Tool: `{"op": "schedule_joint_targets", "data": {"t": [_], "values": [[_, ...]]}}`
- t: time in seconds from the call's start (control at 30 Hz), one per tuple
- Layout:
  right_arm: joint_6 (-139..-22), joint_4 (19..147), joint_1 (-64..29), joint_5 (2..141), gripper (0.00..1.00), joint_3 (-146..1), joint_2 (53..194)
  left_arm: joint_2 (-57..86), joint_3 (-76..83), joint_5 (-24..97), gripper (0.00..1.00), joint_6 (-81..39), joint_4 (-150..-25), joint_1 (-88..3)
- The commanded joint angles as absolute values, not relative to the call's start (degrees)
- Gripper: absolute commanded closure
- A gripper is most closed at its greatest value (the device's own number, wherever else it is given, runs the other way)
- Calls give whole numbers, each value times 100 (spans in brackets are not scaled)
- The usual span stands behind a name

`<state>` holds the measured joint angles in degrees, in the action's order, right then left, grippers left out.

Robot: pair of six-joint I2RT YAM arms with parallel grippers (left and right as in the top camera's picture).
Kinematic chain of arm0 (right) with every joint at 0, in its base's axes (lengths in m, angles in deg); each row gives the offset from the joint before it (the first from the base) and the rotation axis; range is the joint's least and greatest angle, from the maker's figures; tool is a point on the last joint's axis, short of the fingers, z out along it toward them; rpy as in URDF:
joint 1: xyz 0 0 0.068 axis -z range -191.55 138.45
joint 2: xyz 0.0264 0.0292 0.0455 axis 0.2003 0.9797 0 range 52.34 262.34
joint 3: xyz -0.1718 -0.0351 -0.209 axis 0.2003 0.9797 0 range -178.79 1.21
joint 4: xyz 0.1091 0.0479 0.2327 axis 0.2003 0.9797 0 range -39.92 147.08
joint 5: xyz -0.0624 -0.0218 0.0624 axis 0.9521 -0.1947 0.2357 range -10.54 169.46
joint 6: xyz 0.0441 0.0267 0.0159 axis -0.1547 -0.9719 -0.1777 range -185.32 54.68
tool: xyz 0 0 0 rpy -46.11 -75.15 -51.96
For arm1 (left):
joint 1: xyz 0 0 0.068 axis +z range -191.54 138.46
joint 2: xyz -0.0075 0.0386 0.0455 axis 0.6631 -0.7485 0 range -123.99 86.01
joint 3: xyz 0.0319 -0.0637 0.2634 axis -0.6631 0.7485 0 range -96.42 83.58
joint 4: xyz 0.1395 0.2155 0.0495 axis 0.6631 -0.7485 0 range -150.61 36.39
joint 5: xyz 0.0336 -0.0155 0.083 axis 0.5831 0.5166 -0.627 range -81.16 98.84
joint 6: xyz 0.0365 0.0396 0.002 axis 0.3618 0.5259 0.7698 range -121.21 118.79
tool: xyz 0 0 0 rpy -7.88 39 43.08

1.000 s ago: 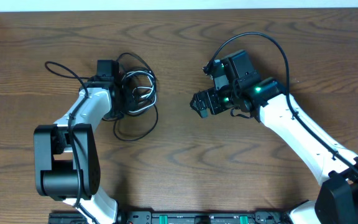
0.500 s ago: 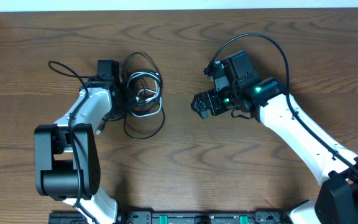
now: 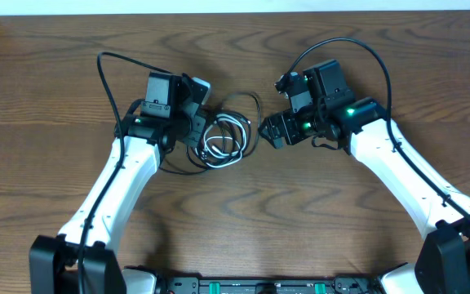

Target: Untangle cables

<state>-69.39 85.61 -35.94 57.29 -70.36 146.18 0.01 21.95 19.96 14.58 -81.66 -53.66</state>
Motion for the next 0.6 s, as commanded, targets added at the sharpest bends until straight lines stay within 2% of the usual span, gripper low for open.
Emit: {"op": "schedule_joint_targets", "data": {"t": [0.0,0.1,0.17,0.3,0.33,0.37,0.4,0.43,0.5,0.57], "values": [[-5976,8564,-3576,5073,10,-7110,14524,316,2184,2120,93,1742,-8124,-5449],[-5545,8570,-3607,4890,12,-7110,14524,578,2184,2604,93,1740,-8004,-5453],[-5230,8623,-3642,4912,18,-7110,14524,810,2184,2636,92,1738,-7978,-5453],[-5246,8631,-3642,4912,17,-7110,14524,889,2184,2571,92,1735,-7993,-5447],[-5313,8625,-3640,4916,1,-7110,14524,876,2184,2566,84,1733,-8022,-5447],[-5383,8623,-3640,4916,1,-7110,14524,860,2184,2501,78,1698,-8037,-5447],[-5606,8609,-3642,4925,1,-7110,14524,847,2184,2245,66,1523,-8050,-5447],[-5829,8601,-3640,4968,1,-7110,14526,828,2184,1699,64,1108,-8048,-5447],[-6408,8601,-3655,5191,1,-7110,14529,825,2184,615,44,282,-8048,-5447],[-6760,8577,-3699,5401,1,-7110,14529,825,2184,-72,32,-275,-8050,-5442]]}}
